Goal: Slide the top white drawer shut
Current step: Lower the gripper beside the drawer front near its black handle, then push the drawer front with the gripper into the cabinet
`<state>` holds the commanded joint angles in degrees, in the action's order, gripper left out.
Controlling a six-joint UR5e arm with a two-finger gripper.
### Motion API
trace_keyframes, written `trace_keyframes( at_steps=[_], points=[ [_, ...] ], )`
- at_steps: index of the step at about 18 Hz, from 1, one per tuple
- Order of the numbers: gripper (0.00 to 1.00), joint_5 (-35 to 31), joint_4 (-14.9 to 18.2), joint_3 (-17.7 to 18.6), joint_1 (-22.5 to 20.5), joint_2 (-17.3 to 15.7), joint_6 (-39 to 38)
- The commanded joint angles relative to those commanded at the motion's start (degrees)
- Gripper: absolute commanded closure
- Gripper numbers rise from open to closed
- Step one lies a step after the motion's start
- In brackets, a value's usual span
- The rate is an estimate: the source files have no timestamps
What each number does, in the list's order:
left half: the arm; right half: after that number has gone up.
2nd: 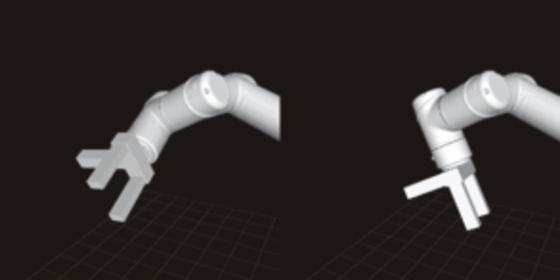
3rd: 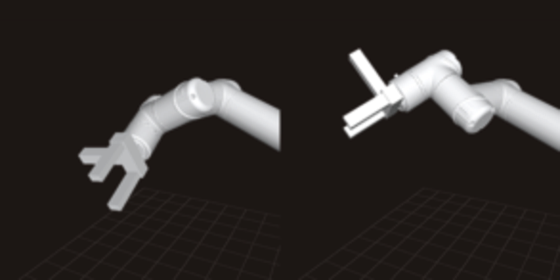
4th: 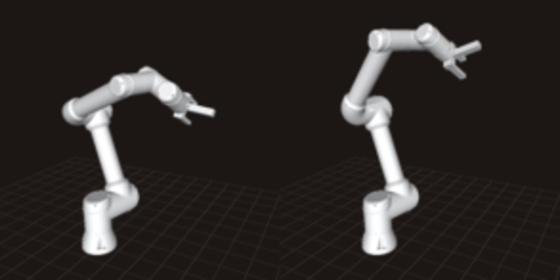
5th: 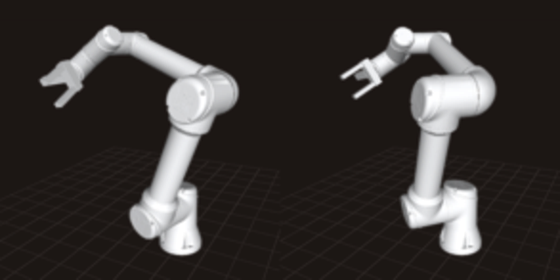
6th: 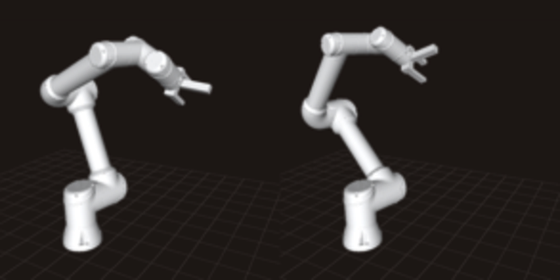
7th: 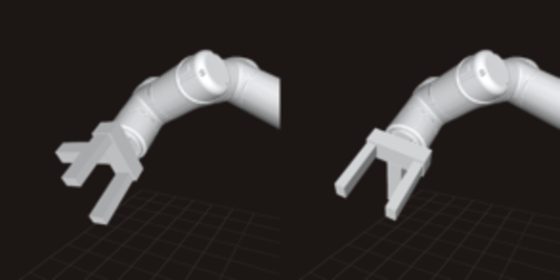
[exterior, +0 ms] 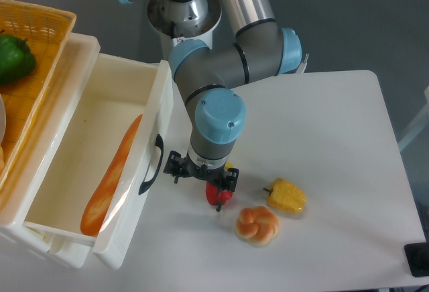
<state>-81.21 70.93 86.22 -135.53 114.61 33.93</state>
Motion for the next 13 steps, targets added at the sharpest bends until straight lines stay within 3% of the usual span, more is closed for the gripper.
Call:
trace_keyframes(
  at_steps=[13],
  points=[
    [0.00,0.4,0.4,-0.4,0.5,-0.9,0.1]
  ],
)
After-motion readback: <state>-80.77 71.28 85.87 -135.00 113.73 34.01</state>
